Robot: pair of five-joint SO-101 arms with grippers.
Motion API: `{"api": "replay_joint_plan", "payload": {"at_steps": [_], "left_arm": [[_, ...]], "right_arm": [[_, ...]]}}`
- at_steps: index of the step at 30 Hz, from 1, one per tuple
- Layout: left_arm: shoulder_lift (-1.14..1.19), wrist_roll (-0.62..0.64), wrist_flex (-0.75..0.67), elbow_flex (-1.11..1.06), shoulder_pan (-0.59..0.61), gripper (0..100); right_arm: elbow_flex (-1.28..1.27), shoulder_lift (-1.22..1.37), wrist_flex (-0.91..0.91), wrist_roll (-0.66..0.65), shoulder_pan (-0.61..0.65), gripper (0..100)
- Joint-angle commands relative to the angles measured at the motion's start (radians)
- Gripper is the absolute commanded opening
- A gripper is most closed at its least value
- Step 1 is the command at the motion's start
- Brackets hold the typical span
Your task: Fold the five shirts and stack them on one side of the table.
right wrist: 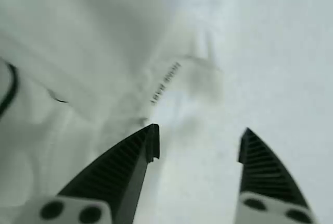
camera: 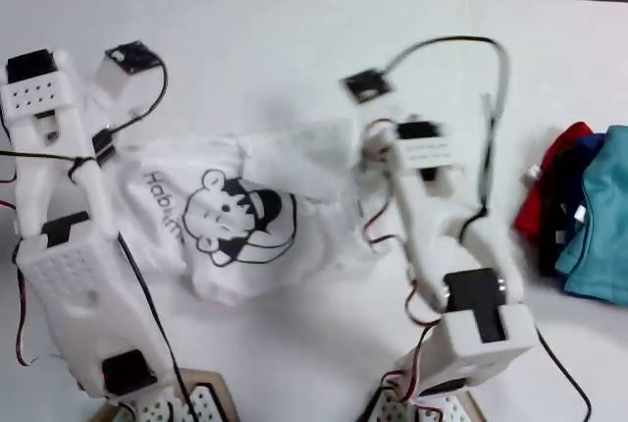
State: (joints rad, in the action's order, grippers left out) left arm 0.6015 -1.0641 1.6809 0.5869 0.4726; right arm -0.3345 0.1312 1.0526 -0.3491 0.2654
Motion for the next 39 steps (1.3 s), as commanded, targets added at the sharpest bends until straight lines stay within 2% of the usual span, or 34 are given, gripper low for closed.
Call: {"api": "replay_joint_plan", "payload": {"at_steps": [1, 5, 7, 12, 21, 23, 30, 37, 39], "left_arm": [[0.000, -0.006, -0.009, 0.044, 0.012, 2], [0.000, 0.049, -0.005, 0.048, 0.012, 2], [-0.006, 0.086, -0.009, 0.050, 0.012, 2], [-0.006, 0.107, -0.006, 0.050, 0.017, 2], [-0.003, 0.109, 0.026, 0.162, 0.028, 2], [0.002, 0.109, 0.041, 0.177, 0.023, 2], [0.002, 0.109, 0.041, 0.177, 0.021, 2], [0.002, 0.109, 0.041, 0.177, 0.017, 2], [0.002, 0.107, 0.041, 0.177, 0.017, 2]], "right_arm": [[0.044, -0.004, -0.019, -0.031, 0.114, 36.2], [0.083, 0.021, -0.036, -0.031, 0.205, 36.2], [0.123, 0.044, -0.059, 0.008, 0.205, 36.2], [0.166, 0.163, -0.059, 0.204, 0.206, 36.2], [0.296, 0.306, 0.041, 0.315, 0.173, 35.4], [0.338, 0.312, 0.054, 0.315, 0.173, 30.2], [0.399, 0.318, 0.061, 0.318, 0.180, 2.0], [0.399, 0.335, 0.113, 0.361, 0.180, 5.4], [0.405, 0.328, 0.140, 0.359, 0.180, 9.4]]}}
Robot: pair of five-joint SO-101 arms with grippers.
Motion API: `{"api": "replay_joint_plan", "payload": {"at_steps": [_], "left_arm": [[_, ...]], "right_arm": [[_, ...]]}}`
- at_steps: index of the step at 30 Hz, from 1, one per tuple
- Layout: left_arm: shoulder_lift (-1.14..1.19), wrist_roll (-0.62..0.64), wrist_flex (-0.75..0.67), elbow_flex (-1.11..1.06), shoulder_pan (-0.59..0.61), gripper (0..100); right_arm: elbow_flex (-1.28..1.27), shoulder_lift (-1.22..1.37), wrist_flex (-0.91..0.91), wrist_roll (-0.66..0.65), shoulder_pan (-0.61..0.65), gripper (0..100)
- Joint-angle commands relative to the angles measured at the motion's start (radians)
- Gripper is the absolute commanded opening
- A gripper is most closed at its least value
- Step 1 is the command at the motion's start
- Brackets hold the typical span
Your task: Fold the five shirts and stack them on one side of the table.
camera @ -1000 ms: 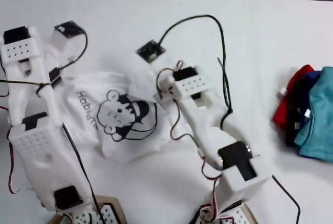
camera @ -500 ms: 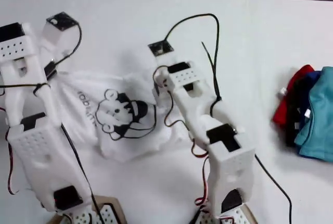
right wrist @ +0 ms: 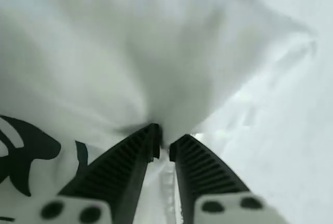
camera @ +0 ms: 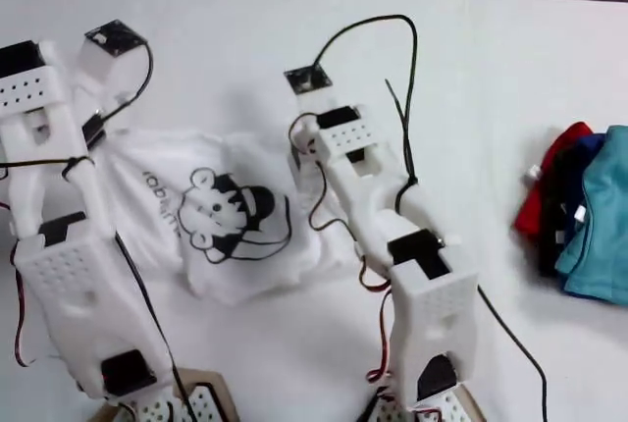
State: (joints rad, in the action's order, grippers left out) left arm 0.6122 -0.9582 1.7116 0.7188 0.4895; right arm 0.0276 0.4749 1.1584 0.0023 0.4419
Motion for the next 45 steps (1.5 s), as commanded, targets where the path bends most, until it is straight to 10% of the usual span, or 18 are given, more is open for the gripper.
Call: {"api": "replay_joint_plan", "payload": {"at_steps": [1, 22, 33, 45], "left_arm": [[-0.008, 0.002, 0.011, 0.045, 0.000, 2], [-0.008, -0.005, 0.011, 0.045, 0.006, 2], [-0.008, -0.006, 0.025, 0.045, 0.012, 2], [-0.008, -0.006, 0.025, 0.045, 0.021, 2]], "right_arm": [[0.049, -0.025, 0.050, 0.006, 0.005, 12.6], [0.044, -0.156, 0.131, -0.184, 0.097, 19.1], [-0.126, -0.252, 0.077, -0.746, 0.151, 19.1], [-0.147, -0.128, 0.010, -0.824, 0.136, 19.1]]}}
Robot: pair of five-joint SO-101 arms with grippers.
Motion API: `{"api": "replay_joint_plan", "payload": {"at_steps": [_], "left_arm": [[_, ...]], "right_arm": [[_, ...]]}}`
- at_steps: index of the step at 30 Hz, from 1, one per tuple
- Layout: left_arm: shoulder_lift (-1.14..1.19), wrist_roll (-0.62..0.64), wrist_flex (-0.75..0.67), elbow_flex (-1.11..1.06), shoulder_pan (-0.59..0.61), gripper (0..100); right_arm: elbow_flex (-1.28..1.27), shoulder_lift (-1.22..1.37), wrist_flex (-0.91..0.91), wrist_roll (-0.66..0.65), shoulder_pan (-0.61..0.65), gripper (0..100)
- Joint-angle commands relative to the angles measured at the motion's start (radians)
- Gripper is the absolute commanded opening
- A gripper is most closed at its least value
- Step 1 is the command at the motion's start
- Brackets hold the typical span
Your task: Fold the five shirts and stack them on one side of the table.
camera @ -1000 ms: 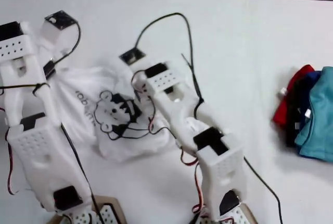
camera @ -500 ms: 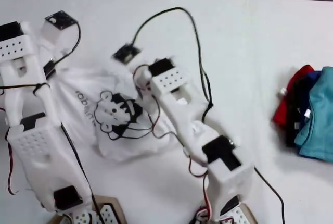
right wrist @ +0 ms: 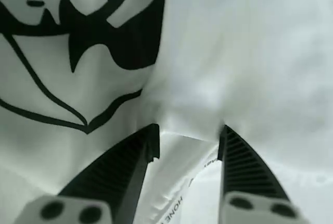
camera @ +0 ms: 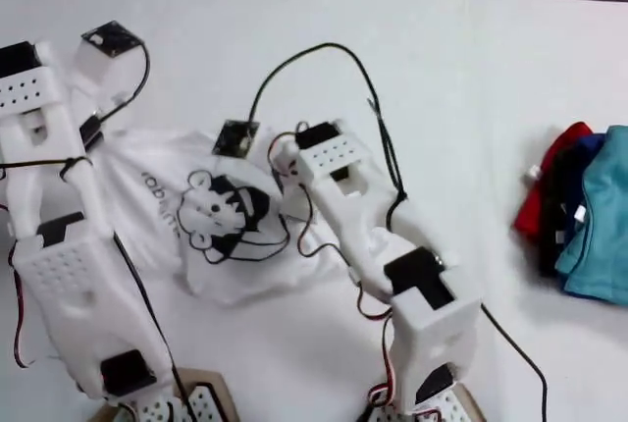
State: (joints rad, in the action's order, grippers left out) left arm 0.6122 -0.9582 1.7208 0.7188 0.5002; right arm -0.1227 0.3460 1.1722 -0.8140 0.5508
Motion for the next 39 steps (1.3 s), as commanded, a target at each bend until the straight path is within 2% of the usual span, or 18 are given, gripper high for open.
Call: {"api": "replay_joint_plan", "payload": {"at_steps": [1, 8, 10, 13, 23, 30, 36, 39], "left_arm": [[-0.008, -0.006, 0.015, 0.045, 0.011, 2], [-0.008, -0.006, 0.015, 0.045, 0.011, 2], [-0.008, -0.006, 0.015, 0.045, 0.011, 2], [-0.008, -0.006, 0.017, 0.045, 0.011, 2], [-0.008, -0.006, 0.031, 0.045, 0.011, 2], [-0.008, -0.006, 0.028, 0.045, 0.011, 2], [-0.008, -0.006, 0.029, 0.045, 0.011, 2], [-0.008, -0.006, 0.029, 0.045, 0.011, 2]], "right_arm": [[0.003, 0.002, -0.002, -0.008, 0.041, 19.1], [0.006, 0.018, -0.067, -0.009, 0.048, 18.6], [0.012, 0.045, -0.120, -0.011, 0.022, 13.9], [0.063, 0.120, -0.171, -0.032, -0.019, 1.2], [0.454, 0.229, -0.001, -0.029, -0.050, 2.1], [0.508, 0.225, 0.042, -0.029, -0.067, 2.1], [0.512, 0.219, 0.189, -0.028, -0.018, 2.6], [0.525, 0.209, 0.254, 0.000, -0.007, 10.7]]}}
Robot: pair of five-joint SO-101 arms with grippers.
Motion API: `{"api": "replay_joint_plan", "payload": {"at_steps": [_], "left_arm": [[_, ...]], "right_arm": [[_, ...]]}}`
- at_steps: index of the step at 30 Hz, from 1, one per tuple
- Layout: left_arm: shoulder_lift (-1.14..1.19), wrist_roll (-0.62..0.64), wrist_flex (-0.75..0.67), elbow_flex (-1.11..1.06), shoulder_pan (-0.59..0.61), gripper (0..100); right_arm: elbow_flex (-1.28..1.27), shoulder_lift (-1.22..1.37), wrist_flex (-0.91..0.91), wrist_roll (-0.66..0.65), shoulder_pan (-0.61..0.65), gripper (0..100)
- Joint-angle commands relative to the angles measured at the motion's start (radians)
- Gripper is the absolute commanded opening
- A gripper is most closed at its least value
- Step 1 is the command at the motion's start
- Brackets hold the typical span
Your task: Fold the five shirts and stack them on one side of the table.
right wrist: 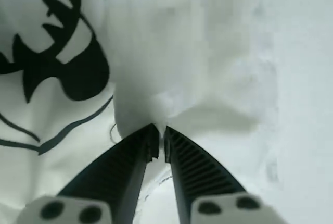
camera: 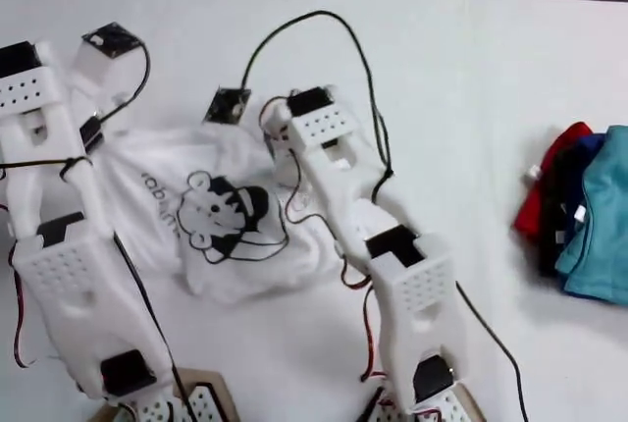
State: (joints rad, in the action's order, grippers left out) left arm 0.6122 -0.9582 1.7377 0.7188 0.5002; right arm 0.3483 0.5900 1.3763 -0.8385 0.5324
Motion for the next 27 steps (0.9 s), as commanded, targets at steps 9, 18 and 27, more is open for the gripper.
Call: {"api": "replay_joint_plan", "payload": {"at_steps": [9, 18, 27], "left_arm": [[-0.008, -0.006, 0.009, 0.045, 0.011, 2], [-0.008, -0.008, 0.008, 0.045, 0.011, 2], [-0.008, -0.008, 0.008, 0.045, 0.012, 2]], "right_arm": [[0.054, -0.064, 0.211, -0.015, 0.058, 25.7], [-0.044, -0.058, 0.096, -0.017, 0.137, 25.7], [-0.183, -0.064, -0.041, -0.018, 0.096, 25.7]]}}
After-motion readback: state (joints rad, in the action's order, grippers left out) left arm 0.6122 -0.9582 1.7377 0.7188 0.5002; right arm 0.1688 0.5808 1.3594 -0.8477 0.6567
